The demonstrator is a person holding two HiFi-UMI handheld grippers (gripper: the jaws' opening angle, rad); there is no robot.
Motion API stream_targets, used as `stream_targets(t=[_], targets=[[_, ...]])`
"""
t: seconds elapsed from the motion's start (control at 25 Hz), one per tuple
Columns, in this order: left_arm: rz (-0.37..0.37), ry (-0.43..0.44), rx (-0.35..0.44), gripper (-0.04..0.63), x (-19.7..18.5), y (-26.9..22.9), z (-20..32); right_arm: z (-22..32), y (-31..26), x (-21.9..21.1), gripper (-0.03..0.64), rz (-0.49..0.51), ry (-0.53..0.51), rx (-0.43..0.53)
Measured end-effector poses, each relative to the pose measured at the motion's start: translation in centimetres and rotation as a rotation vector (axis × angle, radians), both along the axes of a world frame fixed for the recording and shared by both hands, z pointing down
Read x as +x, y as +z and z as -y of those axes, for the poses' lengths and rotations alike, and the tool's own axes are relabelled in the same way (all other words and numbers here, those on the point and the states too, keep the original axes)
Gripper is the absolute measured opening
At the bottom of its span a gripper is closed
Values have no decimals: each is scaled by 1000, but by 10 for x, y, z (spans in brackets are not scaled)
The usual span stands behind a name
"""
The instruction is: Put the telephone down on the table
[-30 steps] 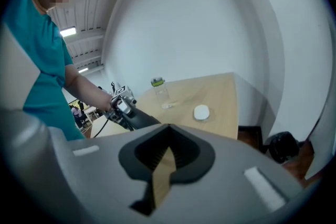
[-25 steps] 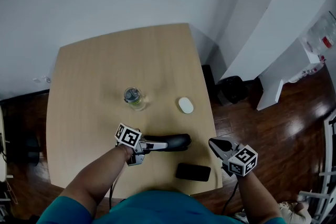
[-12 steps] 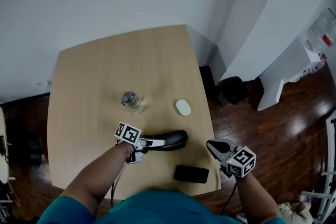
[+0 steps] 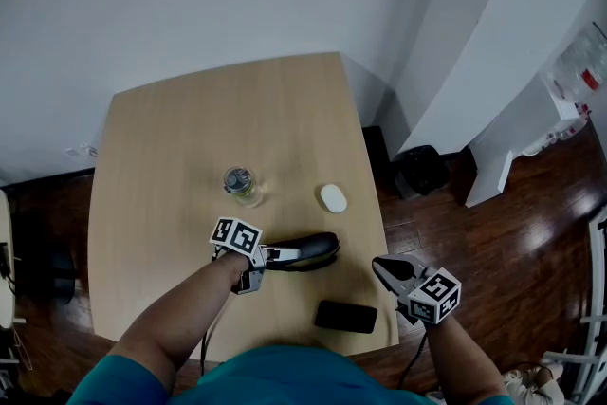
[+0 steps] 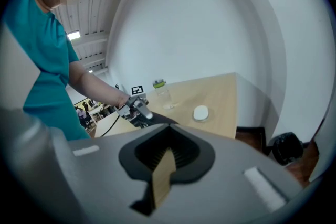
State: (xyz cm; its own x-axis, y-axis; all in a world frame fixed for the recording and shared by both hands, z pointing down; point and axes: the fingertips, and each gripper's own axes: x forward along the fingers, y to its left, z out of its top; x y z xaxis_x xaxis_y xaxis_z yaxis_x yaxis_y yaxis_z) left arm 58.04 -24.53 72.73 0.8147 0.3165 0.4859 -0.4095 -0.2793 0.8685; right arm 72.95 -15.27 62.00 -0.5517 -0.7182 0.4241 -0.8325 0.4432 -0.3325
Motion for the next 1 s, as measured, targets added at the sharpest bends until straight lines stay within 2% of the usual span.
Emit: stream_targets(t=[0.32, 0.48, 0.68, 0.84, 1.0], targets=[[146, -21, 57, 413, -5, 6, 7, -2, -5, -5, 3, -6, -10, 10], [168, -25, 93, 422, -7, 7, 9, -1, -7, -8, 3, -10, -18, 15], [195, 18, 187, 428, -11, 8, 9, -2, -11, -9, 3, -15, -22, 19], [232, -14, 234, 430, -20, 9, 19, -2, -13, -11, 3, -15, -32, 27], [236, -10, 285, 430, -27, 4, 22, -2, -13, -13, 3, -21, -37, 29]])
